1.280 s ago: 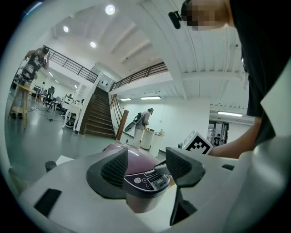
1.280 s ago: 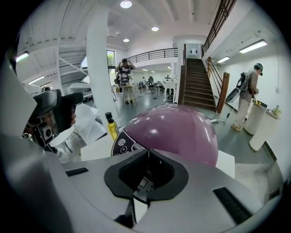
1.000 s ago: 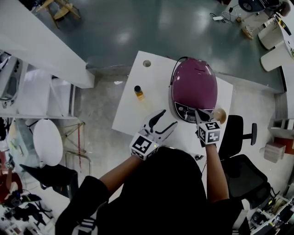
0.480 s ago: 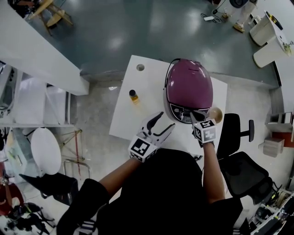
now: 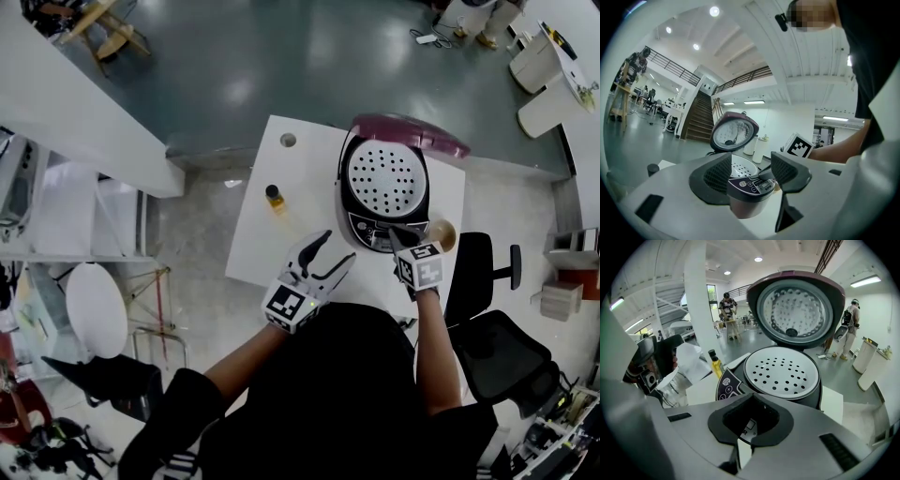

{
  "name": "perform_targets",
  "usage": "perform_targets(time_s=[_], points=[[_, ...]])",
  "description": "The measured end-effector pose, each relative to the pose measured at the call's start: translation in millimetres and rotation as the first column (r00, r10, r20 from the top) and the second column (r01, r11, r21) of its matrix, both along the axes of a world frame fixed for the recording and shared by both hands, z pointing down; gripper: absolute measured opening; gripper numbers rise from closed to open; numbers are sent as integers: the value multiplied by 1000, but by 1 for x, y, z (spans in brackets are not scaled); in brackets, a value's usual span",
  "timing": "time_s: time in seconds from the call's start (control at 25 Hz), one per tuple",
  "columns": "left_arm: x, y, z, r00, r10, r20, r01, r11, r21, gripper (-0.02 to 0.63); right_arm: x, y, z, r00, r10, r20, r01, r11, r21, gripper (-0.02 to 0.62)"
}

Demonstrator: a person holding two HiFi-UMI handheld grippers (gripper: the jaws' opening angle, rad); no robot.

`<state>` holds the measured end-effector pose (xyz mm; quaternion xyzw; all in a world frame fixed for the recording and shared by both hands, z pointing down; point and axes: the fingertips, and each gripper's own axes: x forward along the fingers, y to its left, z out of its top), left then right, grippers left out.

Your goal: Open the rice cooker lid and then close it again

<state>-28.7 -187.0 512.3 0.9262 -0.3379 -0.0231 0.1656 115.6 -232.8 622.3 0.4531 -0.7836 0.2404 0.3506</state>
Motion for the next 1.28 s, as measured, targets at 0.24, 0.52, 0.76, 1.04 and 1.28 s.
perform_targets(time_s=[0.24,0.52,0.76,1.04,1.28], points=[[0,2,2,1000,3,5,-3,1000,-1,239,-1,0,-3,1000,21,15,-21,1000,1,-2],[4,7,8,1000,16,-4,-16,1000,-14,239,0,0,0,999,39,17,-39,999,17,-2],[13,12,14,999,46,-26,-47,998,-46,239,0,-1,0,999,45,-2,-45,999,24,-2],[8,3,15,998,47,-29,-48,999,-23,239,1,-1,1,998,70,-5,-70,997,28,-1],[0,5,23,999,37,-17,-37,999,-39,239,0,0,0,997,81,-4,-81,996,38,0]])
